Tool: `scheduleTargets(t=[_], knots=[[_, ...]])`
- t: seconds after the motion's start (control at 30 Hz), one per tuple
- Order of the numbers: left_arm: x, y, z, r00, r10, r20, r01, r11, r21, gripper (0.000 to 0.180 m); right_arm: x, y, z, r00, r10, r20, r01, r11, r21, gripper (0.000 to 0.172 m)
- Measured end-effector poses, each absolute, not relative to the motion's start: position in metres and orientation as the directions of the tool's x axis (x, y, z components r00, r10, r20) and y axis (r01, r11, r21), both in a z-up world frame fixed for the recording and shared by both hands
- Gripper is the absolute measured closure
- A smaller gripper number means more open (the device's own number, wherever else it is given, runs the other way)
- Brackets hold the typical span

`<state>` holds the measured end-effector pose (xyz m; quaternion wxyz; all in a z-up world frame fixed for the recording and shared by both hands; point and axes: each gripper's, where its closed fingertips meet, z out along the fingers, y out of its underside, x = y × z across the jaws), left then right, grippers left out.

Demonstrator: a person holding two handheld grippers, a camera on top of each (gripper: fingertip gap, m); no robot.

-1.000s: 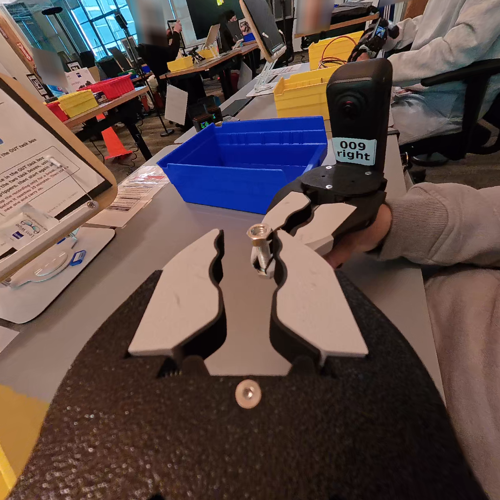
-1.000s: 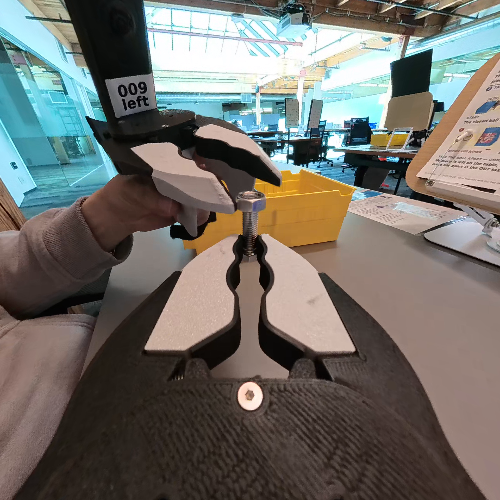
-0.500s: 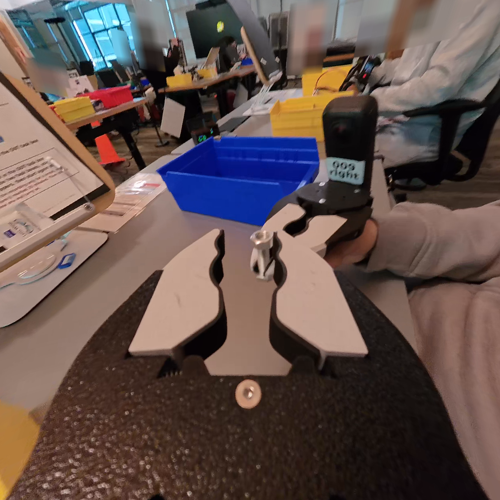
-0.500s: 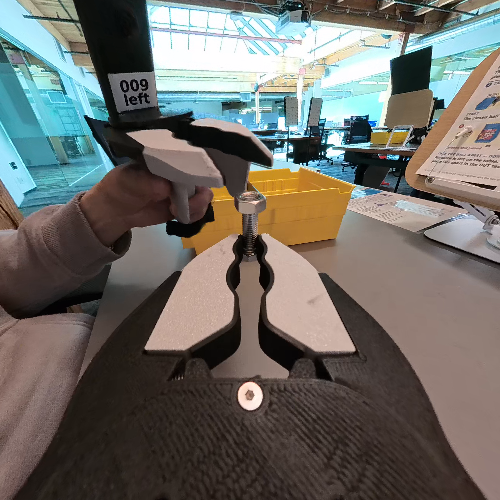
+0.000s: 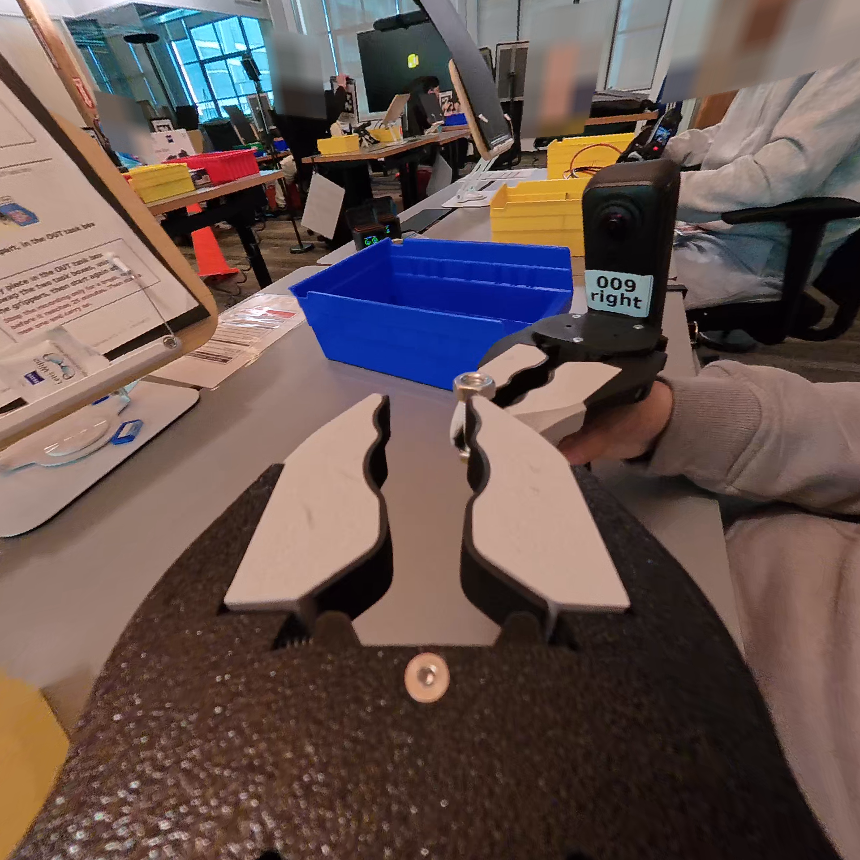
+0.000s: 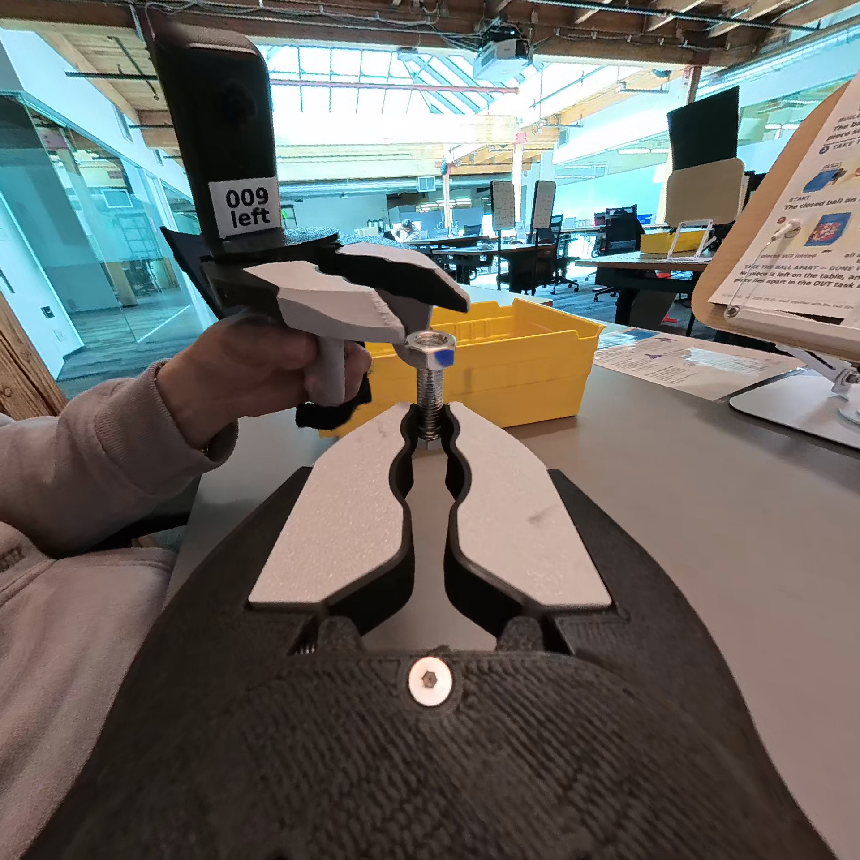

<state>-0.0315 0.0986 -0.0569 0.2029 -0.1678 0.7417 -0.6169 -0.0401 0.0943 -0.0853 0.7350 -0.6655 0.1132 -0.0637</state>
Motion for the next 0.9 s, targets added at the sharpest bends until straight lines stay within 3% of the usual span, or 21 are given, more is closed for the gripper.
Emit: scheduleTargets(t=[0.9], knots=[[-0.042,0.084,-0.05,-0.879,-0.469,-0.086,0.011,0.161,-0.987,0.147,-0.044,0.099,-0.086,0.969,-0.236,-0.071,-0.05,0.095,-0.994,0.163]])
